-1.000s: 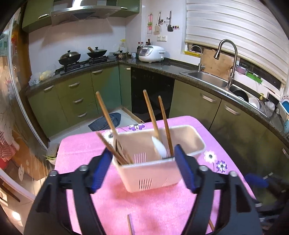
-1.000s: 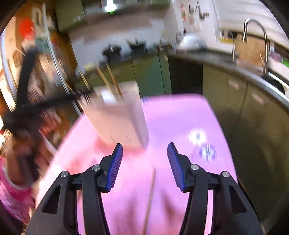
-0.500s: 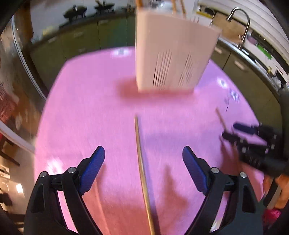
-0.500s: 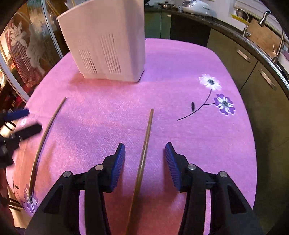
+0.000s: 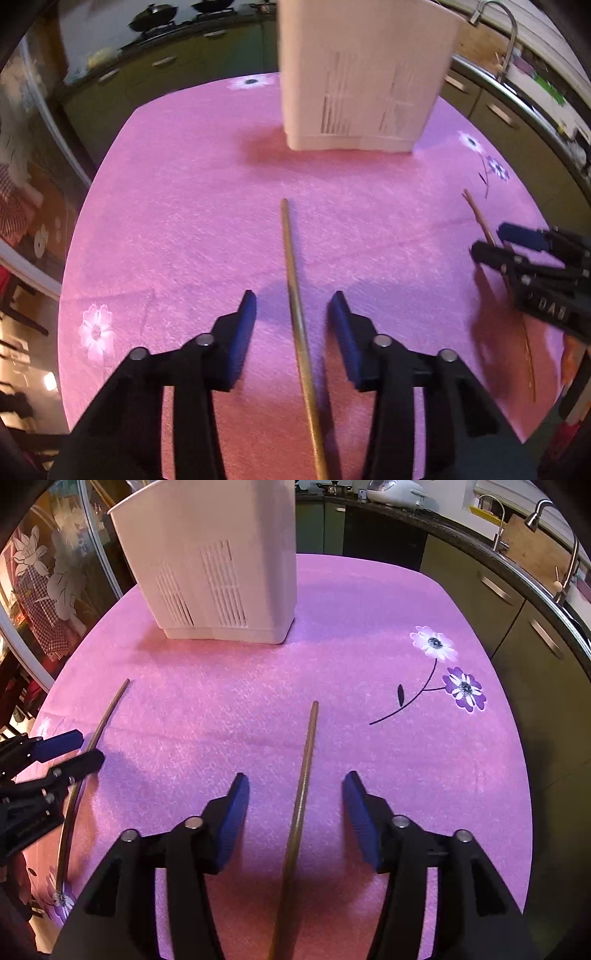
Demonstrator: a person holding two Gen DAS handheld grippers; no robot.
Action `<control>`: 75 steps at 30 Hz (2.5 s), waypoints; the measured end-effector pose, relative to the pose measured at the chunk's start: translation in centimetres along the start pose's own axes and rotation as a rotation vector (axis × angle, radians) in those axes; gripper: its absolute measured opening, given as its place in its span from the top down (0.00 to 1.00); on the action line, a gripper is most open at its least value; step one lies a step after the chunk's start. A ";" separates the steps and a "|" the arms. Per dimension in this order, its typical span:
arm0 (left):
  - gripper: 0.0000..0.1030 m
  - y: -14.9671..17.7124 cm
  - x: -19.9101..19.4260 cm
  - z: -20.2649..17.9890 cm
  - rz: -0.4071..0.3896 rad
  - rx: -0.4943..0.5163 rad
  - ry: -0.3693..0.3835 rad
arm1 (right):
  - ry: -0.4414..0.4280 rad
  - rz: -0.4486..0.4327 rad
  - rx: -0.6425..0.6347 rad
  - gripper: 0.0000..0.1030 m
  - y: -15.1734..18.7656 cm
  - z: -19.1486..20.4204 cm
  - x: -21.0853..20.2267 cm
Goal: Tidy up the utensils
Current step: 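Close the left tool on a chopstick while the right tool grips another chopstick, then lift the chopsticks and drop them into the caddy with both tools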
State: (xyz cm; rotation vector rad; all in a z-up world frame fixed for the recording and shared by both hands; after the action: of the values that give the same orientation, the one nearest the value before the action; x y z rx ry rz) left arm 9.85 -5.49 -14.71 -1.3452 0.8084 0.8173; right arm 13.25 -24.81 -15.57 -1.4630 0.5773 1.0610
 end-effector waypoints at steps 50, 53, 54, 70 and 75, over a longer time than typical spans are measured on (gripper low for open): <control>0.95 -3.5 -11.6 0.6 -0.295 -0.005 0.146 | -0.241 -0.374 0.037 0.94 -4.2 -0.1 -16.5; 0.95 -4.2 -12.6 0.6 -0.321 -0.002 0.144 | -0.244 -0.399 0.026 0.94 -5.0 0.4 -17.6; 0.95 -4.5 -13.0 0.6 -0.333 0.003 0.145 | -0.243 -0.406 0.022 0.94 -5.2 0.5 -17.8; 0.95 -12.0 -19.6 0.1 -0.482 0.050 0.178 | -0.266 -0.647 -0.010 0.94 -16.3 1.4 -26.8; 0.95 -13.4 -21.0 -0.9 -0.518 0.068 0.189 | -0.243 -0.702 -0.005 0.94 -20.3 1.4 -28.0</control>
State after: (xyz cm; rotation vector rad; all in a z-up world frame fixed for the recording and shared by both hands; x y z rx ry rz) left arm 11.12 -7.84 10.11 -1.4954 0.5830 0.2574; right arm 16.89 -25.64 18.79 -1.3587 -0.1203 0.6583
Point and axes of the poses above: each gripper's, at about its wrist camera, not at the fingertips, and x roughly the way its jaws point, z to its left, y to its underside, the point moved 2 cm from there along x, roughly the way its jaws point, and after that the axes turned 5 degrees about -y, right-handed, at the moved point
